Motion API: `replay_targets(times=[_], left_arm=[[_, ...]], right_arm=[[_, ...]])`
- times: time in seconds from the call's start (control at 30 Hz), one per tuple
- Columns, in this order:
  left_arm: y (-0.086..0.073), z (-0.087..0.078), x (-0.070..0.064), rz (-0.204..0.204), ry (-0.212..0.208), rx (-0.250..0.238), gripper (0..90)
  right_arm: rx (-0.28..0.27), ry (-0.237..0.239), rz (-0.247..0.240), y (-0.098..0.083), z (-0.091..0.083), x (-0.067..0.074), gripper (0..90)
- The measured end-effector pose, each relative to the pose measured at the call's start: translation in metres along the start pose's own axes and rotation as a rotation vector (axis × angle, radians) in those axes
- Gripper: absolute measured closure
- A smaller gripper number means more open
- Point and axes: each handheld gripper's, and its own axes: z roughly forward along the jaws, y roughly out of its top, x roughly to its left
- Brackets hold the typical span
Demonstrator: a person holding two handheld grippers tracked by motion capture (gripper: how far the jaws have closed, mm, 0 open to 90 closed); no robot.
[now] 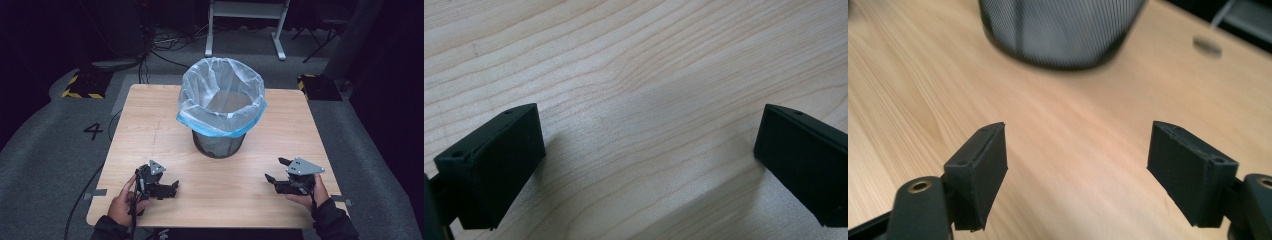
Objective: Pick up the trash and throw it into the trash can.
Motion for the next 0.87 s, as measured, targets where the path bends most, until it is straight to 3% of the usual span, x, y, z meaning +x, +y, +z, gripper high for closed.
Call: replay_targets(times=[0.1,0.23,0.3,0.47,0.57,0.87], left_arm=[[0.000,0.000,0.000,0.000,0.000,0.000,0.1],[0.000,0.000,0.000,0.000,0.000,0.000,0.1],[0.000,0.000,0.000,0.000,0.000,0.000,0.1],[0.000,0.000,0.000,-0.003,-0.004,0.001,0.2],[0.000,0.000,0.000,-0.003,-0.004,0.003,0.1],[0.000,0.000,0.000,-0.004,-0.005,-0.001,0.2]], right_arm=[[0.067,-0.012,0.010,-0.023,0.004,-0.004,24.3],[0.131,0.018,0.080,-0.053,0.006,-0.007,23.6],[0.110,0.028,0.128,-0.060,0.001,-0.009,24.4],[0.132,0.023,0.152,-0.067,-0.007,-0.011,21.7],[0.138,0.062,0.172,-0.067,-0.006,-0.014,21.0],[0.138,0.069,0.164,-0.067,-0.005,-0.014,19.7]])
